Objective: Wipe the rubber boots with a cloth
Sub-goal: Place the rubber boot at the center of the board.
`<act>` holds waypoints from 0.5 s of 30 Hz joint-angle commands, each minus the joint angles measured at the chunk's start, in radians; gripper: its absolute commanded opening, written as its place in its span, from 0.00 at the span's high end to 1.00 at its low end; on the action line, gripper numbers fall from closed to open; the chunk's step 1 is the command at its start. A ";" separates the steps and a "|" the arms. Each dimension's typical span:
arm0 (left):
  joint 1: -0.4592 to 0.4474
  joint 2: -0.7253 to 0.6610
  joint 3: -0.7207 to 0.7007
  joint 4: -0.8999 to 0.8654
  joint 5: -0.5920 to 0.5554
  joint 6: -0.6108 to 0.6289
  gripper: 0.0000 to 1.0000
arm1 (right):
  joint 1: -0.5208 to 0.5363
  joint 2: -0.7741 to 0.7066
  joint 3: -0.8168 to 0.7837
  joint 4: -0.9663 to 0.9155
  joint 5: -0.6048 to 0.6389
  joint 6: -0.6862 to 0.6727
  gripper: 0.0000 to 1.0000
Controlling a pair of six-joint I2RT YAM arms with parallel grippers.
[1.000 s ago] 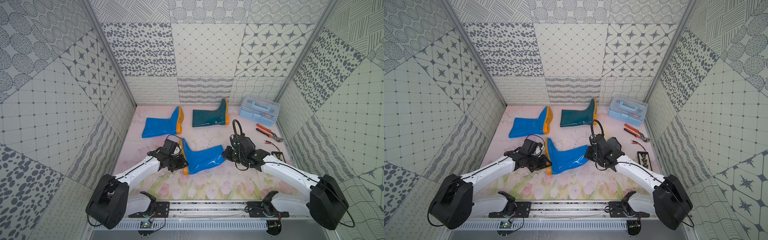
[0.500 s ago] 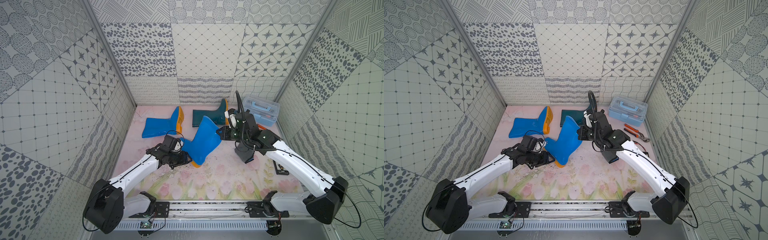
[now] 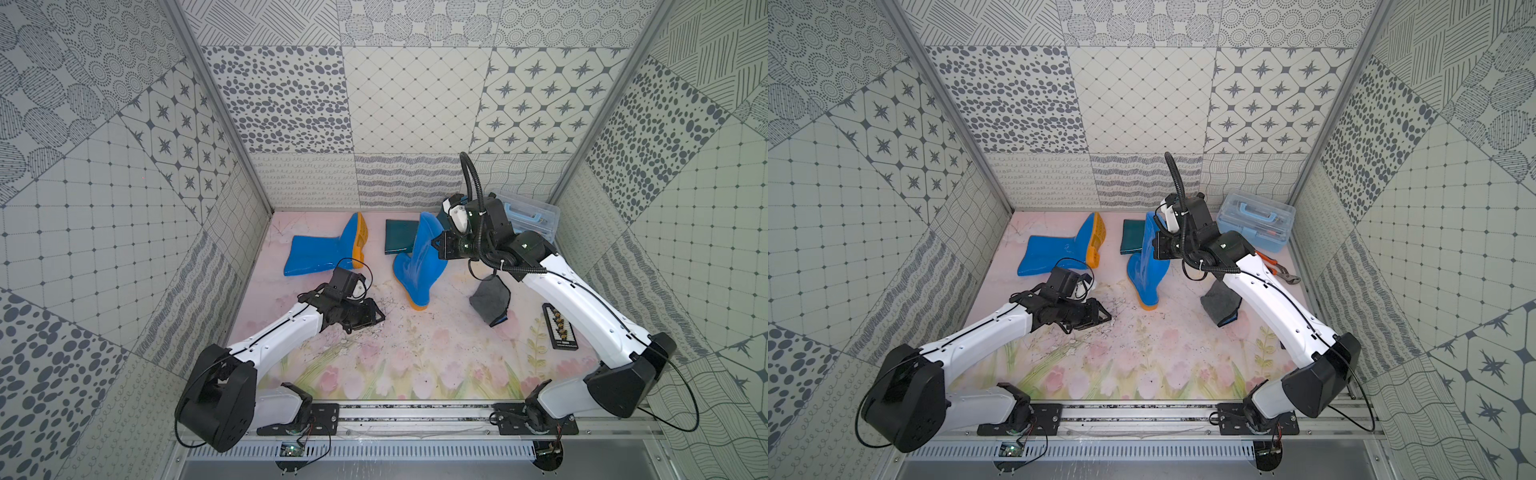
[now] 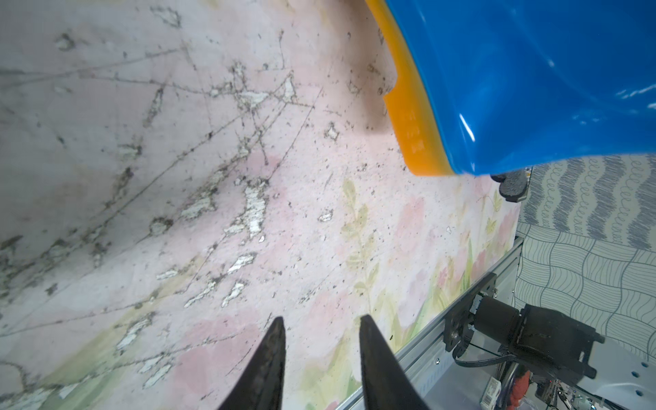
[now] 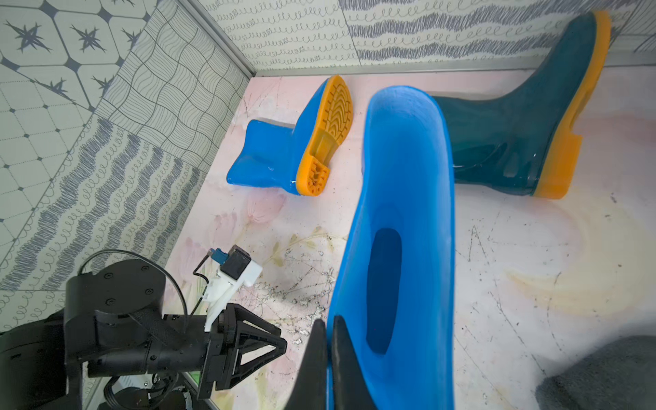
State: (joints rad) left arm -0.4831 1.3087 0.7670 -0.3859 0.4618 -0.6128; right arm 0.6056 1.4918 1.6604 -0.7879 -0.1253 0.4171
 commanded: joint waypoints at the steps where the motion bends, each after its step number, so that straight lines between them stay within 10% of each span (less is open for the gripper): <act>1: -0.009 0.075 0.087 0.089 0.035 0.004 0.64 | -0.028 -0.003 0.169 0.006 0.009 -0.063 1.00; 15: -0.129 0.418 0.523 0.094 0.062 0.018 0.66 | -0.181 0.047 0.338 -0.149 -0.035 -0.137 1.00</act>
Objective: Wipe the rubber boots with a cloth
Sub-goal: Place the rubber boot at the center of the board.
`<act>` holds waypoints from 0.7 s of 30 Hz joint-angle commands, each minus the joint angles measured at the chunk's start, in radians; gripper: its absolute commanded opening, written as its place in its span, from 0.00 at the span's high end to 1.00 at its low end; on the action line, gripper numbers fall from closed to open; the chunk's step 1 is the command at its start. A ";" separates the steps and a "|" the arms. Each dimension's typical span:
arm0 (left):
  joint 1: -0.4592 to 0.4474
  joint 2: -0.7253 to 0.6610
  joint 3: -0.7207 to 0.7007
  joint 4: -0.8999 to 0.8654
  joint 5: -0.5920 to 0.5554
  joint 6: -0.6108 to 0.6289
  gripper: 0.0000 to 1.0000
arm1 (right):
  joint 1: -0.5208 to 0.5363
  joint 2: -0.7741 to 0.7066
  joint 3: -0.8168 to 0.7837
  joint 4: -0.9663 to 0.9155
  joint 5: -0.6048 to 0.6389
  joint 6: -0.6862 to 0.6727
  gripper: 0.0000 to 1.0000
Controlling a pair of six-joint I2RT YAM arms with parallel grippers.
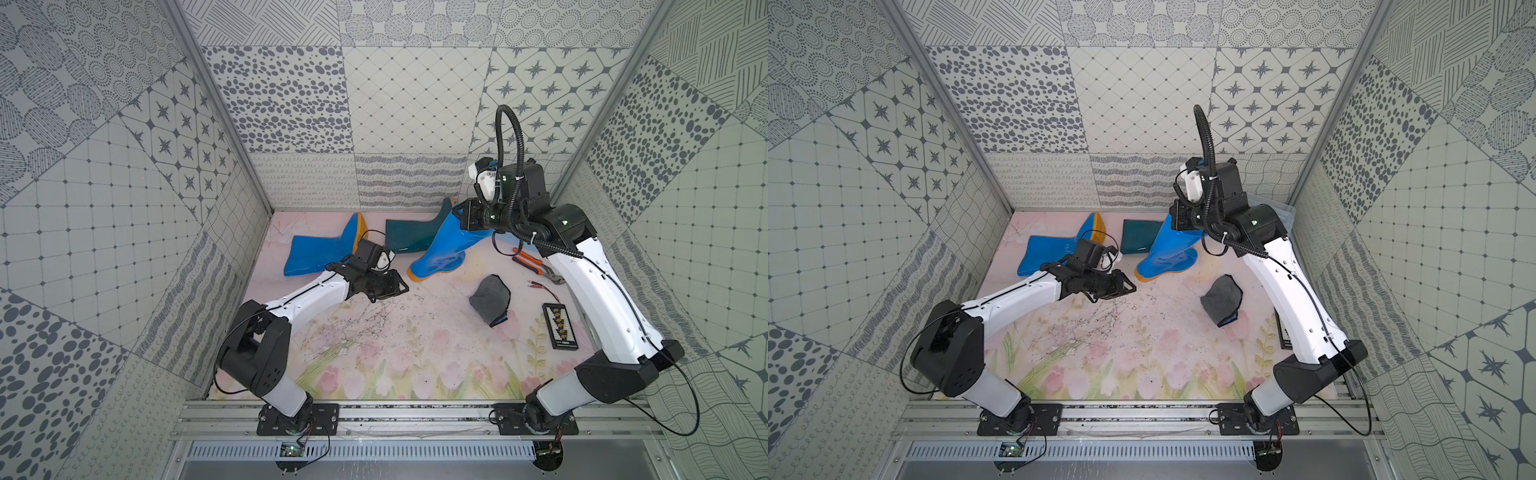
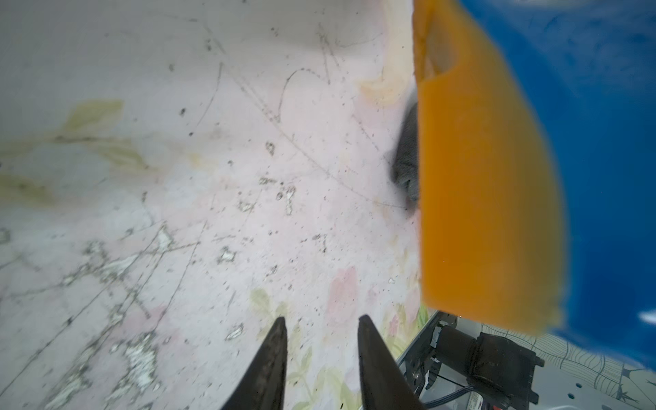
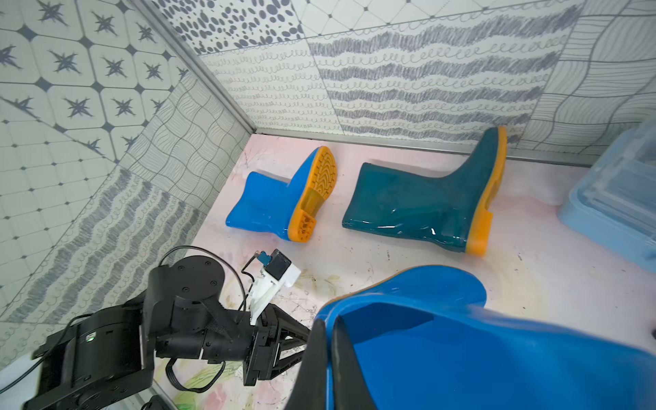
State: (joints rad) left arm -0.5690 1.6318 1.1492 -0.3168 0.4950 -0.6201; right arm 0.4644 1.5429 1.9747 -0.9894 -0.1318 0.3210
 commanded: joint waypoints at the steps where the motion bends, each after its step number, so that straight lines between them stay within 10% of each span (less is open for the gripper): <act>1: -0.051 0.119 0.176 0.021 0.026 0.032 0.66 | -0.060 0.002 0.027 0.046 -0.040 -0.044 1.00; 21: -0.172 0.763 0.900 -0.024 0.092 -0.016 0.65 | -0.291 0.171 0.069 0.035 -0.105 -0.181 1.00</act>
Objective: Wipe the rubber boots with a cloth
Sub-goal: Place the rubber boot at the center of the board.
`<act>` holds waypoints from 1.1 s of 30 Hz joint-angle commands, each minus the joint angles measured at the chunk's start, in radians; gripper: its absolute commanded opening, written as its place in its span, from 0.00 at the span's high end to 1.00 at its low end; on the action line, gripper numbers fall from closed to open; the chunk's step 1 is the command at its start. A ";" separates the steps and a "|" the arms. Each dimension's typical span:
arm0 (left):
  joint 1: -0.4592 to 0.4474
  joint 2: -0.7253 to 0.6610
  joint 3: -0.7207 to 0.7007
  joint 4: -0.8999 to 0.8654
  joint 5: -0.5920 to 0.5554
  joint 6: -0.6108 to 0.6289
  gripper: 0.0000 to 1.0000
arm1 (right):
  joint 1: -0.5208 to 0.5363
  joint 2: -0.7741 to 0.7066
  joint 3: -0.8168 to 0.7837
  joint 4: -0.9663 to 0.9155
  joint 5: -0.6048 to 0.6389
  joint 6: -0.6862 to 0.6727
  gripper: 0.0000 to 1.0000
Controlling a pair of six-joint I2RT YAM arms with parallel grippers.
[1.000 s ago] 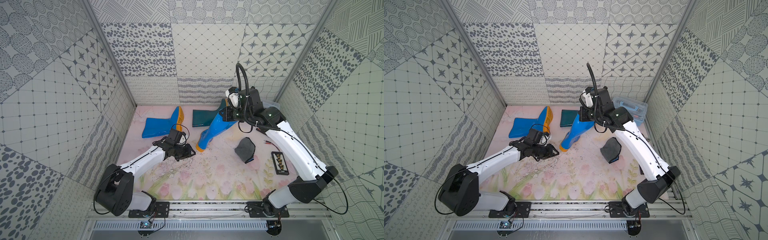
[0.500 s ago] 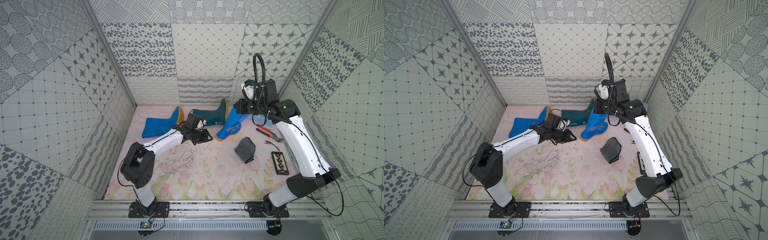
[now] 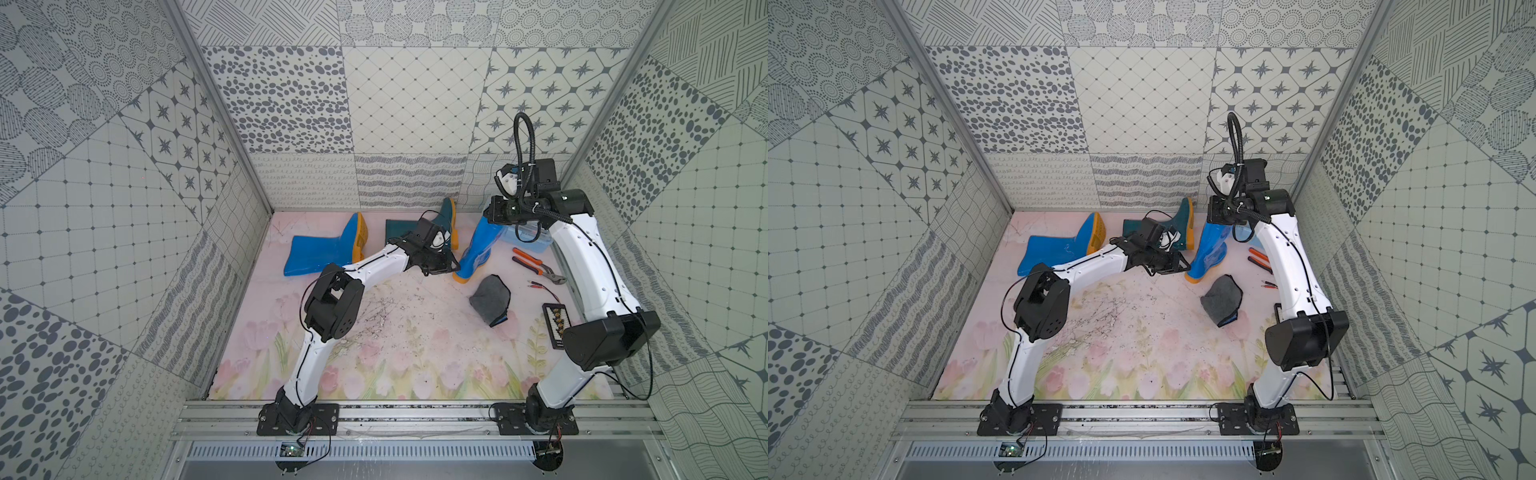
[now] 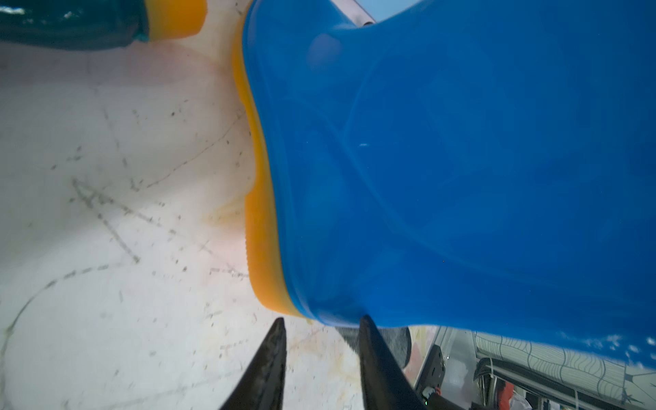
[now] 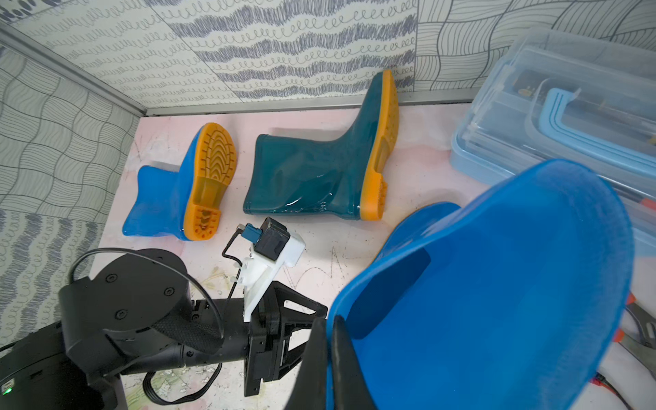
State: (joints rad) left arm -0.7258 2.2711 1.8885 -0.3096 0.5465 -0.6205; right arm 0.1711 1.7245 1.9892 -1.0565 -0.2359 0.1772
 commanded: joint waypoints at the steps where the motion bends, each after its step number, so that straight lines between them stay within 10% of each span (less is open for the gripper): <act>1: -0.015 0.156 0.206 -0.048 0.041 -0.020 0.65 | 0.002 -0.002 0.060 0.102 0.007 -0.043 1.00; 10: -0.016 0.271 0.373 -0.128 0.024 -0.005 0.65 | 0.007 0.035 0.040 0.097 0.017 -0.060 1.00; 23: 0.019 0.137 0.110 -0.068 -0.017 0.036 0.64 | 0.012 -0.136 -0.322 0.275 0.038 -0.010 0.84; 33: 0.024 0.101 0.097 -0.090 -0.042 0.058 0.64 | 0.011 -0.150 -0.263 0.262 0.058 -0.005 0.54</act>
State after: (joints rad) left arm -0.7071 2.3974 1.9919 -0.3920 0.5308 -0.6056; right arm 0.1825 1.5959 1.6730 -0.8265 -0.1913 0.1745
